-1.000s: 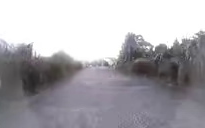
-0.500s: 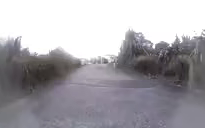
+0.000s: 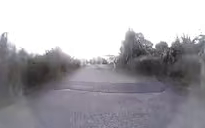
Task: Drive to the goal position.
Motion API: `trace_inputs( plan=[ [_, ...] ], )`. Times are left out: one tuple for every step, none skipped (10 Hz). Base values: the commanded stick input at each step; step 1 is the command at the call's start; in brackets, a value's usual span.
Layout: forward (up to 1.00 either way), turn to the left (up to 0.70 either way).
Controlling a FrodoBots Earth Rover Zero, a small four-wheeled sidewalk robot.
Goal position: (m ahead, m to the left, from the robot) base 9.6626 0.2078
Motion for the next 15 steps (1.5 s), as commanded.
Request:
trace_inputs(
  plan=[
    [0.85,-0.09],
    [0.85,-0.09],
    [0.85,-0.09],
    [0.85,-0.09],
    [0.85,-0.09],
    [0.85,-0.08],
    [0.85,-0.08],
    [0.85,-0.08],
    [0.85,-0.08],
    [0.85,-0.08],
    [0.85,-0.09],
    [0.85,0.00],
    [0.85,0.00],
    [0.85,0.00],
    [0.85,0.00]
  ],
)
